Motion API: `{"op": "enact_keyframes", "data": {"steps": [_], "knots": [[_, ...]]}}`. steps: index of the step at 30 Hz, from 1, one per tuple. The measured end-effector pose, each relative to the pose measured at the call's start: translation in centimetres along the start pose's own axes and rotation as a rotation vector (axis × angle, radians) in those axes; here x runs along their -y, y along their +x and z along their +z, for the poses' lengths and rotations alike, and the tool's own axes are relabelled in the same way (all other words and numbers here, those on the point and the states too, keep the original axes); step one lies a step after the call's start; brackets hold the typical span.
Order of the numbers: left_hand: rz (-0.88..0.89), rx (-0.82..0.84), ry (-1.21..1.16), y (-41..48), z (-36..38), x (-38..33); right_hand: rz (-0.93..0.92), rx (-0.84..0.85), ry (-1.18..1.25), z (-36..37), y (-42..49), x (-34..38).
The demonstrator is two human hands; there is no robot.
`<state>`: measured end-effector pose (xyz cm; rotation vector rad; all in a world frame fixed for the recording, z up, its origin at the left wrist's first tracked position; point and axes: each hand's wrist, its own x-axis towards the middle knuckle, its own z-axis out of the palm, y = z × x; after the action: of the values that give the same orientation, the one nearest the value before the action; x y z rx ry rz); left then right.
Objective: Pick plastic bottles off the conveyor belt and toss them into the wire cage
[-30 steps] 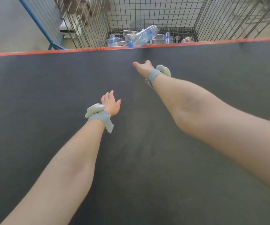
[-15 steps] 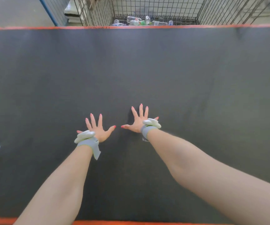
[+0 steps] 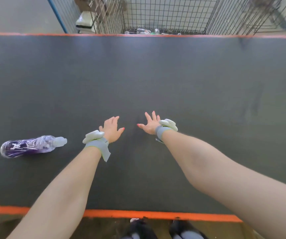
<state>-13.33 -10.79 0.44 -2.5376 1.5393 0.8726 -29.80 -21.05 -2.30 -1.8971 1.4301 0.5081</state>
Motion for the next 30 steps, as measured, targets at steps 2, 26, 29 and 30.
{"op": "enact_keyframes", "data": {"steps": [2, 26, 29, 30], "knots": [[-0.017, -0.023, 0.082, -0.7, 0.2, 1.9, -0.043, 0.027, -0.037, 0.6, -0.5, 0.8], [-0.111, -0.042, 0.196, 0.6, -1.7, 2.8, -0.076, -0.138, 0.047, -2.2, -0.9, 0.3], [-0.149, -0.063, -0.032, 3.1, -3.9, 0.4, -0.056, -0.165, 0.096, -4.7, 0.6, -0.8], [-0.168, -0.052, -0.137, 4.0, -4.5, -0.3, -0.050, -0.164, 0.102, -5.3, 1.1, -1.0]]}}
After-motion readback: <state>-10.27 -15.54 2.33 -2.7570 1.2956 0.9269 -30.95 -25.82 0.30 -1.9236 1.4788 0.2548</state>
